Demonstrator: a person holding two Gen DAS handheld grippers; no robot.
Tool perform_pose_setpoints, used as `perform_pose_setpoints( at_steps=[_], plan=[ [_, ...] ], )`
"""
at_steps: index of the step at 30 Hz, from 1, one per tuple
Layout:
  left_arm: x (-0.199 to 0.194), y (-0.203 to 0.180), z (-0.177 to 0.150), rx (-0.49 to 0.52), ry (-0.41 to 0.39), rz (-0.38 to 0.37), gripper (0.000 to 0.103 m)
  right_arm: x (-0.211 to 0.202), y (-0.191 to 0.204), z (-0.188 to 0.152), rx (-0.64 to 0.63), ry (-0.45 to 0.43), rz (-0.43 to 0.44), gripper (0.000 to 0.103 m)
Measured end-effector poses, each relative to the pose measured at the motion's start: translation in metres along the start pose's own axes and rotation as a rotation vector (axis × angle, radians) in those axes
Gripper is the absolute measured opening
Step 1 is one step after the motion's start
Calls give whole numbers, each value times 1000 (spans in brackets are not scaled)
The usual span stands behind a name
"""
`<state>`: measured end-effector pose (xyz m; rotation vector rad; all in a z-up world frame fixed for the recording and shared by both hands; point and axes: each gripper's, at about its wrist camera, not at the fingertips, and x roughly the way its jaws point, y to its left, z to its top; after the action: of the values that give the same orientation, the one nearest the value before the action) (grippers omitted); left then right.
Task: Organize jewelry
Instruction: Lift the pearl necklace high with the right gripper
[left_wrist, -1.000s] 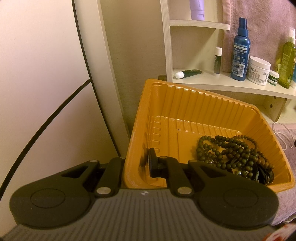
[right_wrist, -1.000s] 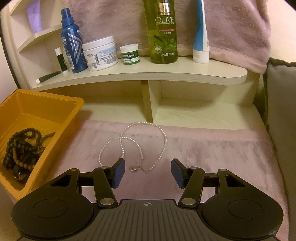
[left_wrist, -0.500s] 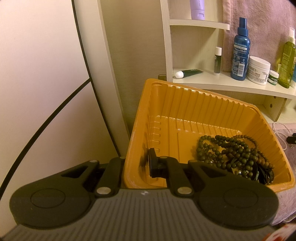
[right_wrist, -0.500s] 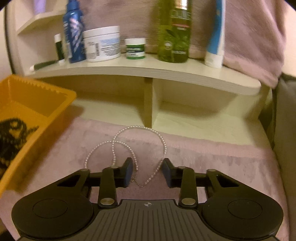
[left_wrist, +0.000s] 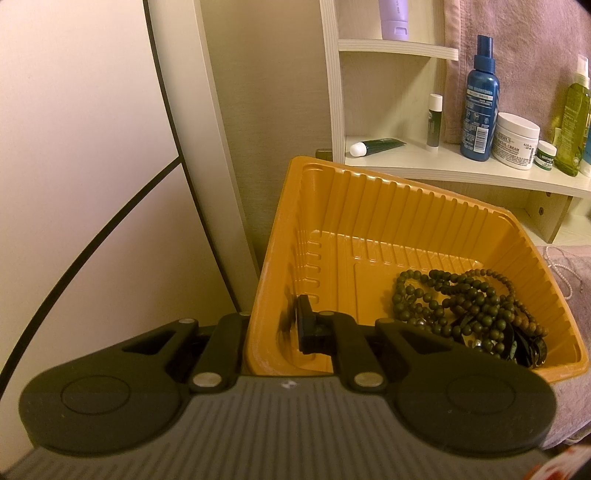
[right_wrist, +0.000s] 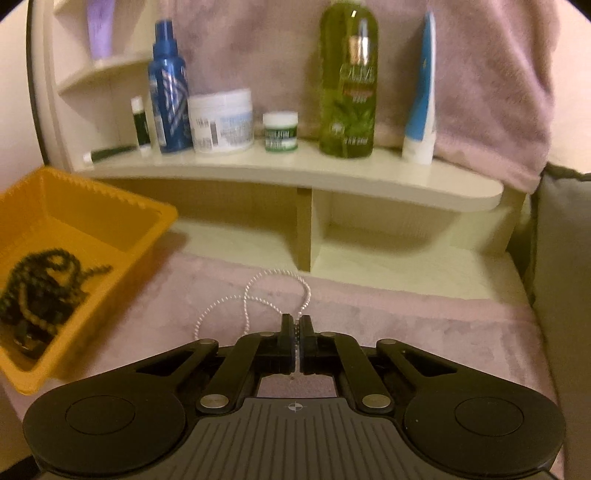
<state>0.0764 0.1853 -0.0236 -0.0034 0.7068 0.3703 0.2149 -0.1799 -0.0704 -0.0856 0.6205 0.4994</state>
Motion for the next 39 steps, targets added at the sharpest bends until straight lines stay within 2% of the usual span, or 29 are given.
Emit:
perform_pose_setpoints(
  at_steps=[20, 31, 39],
  plan=[
    [-6, 2, 3, 0, -16, -4, 9, -99, 18, 64, -7, -172, 76, 2],
    [-6, 4, 2, -20, -22, -14, 9, -121, 47, 97, -43, -213, 131, 2],
    [-4, 4, 1, -32, -25, -22, 9, -126, 87, 129, -73, -292, 245, 2]
  ],
)
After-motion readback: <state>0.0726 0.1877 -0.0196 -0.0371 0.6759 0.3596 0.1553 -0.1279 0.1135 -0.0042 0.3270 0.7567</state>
